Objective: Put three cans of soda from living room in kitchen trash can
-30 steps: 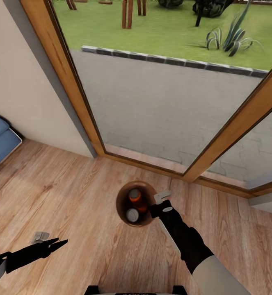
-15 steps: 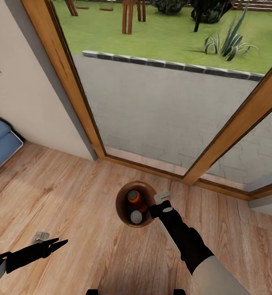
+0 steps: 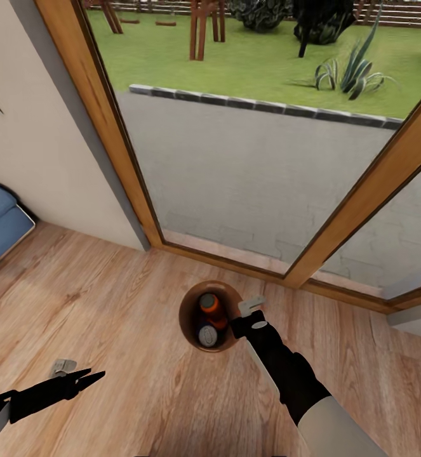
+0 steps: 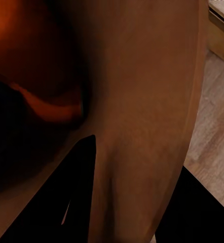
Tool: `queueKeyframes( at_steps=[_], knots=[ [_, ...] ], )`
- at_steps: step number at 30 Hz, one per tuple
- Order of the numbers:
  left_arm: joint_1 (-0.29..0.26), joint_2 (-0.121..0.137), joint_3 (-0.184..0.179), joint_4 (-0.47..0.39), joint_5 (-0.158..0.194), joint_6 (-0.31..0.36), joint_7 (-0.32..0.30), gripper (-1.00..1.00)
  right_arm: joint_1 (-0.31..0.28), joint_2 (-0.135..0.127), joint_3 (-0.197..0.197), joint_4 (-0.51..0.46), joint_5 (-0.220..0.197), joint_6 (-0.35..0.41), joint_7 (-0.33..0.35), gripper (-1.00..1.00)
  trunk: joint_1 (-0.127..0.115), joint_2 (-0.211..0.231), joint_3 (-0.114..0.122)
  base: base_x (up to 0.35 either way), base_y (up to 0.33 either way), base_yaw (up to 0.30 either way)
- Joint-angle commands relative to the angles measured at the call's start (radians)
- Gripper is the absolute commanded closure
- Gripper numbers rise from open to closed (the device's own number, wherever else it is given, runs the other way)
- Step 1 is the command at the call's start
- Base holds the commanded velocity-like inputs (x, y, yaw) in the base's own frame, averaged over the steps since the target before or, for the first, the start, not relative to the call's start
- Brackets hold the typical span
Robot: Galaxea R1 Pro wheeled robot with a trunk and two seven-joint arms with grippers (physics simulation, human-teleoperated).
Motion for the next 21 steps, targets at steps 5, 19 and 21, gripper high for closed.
queueKeyframes(
  at_steps=[5,19,21],
  knots=[
    [0.0,0.0,0.0,0.0,0.0,0.0,0.0,-1.0,0.0,0.001,0.001,-0.001,-0.005,-0.001,0.0,1.0,0.019,-0.035,-0.014,0.0,0.0,0.0],
    [0.0,0.001,0.0,0.0,-0.001,-0.002,-0.016,-1.0,0.0,0.001,0.001,-0.003,-0.007,-0.001,0.001,1.0,0.038,-0.07,-0.029,0.0,0.0,0.0],
    [0.0,0.002,0.0,-0.001,-0.001,-0.003,-0.025,-1.0,0.0,0.001,0.001,-0.003,-0.008,-0.001,0.002,1.0,0.038,-0.07,-0.029,0.0,0.0,0.0]
  ],
)
